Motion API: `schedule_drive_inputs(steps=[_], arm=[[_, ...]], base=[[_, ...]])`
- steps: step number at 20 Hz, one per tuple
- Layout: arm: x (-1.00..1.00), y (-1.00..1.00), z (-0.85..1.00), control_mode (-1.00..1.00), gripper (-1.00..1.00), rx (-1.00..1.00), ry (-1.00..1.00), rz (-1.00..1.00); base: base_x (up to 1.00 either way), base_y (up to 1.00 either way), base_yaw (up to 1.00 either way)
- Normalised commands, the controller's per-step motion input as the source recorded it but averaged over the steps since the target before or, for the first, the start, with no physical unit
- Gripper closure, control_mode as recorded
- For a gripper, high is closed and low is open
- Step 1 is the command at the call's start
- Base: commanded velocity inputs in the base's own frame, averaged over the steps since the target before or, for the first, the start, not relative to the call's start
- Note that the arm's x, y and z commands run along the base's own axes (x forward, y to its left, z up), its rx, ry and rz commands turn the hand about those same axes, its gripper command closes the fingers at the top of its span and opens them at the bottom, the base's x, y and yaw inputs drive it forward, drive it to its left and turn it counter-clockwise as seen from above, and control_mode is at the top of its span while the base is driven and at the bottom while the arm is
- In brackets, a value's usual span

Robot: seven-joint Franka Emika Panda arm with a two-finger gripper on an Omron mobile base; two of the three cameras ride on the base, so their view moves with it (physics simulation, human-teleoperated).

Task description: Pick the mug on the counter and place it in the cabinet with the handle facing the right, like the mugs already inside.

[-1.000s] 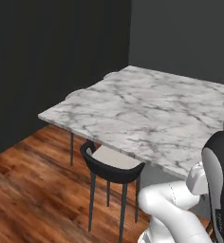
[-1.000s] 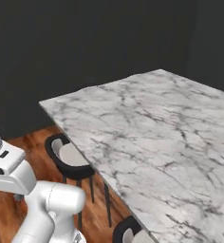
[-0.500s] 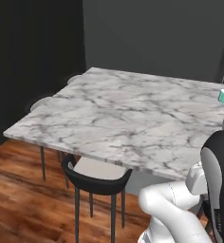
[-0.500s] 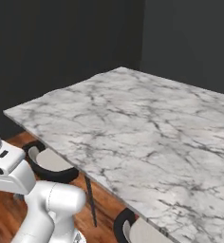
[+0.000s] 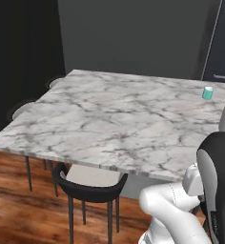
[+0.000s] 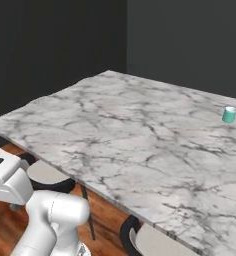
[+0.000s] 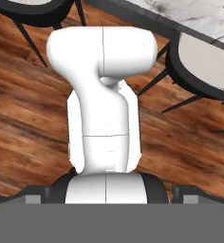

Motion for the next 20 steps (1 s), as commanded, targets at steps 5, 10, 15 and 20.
schedule_drive_inputs(steps=[5, 10, 15, 20], arm=[[0.00, 0.00, 0.00, 1.00, -1.00, 0.00, 0.00, 0.00], [0.00, 0.00, 0.00, 1.00, -1.00, 0.00, 0.00, 0.00], [0.00, 0.00, 0.00, 1.00, -1.00, 0.00, 0.00, 0.00], [0.00, 0.00, 0.00, 1.00, -1.00, 0.00, 0.00, 0.00]], base=[[0.19, 0.01, -0.24], [0.36, 0.10, -0.26], [0.31, 0.19, -0.24], [0.38, 0.22, -0.24]])
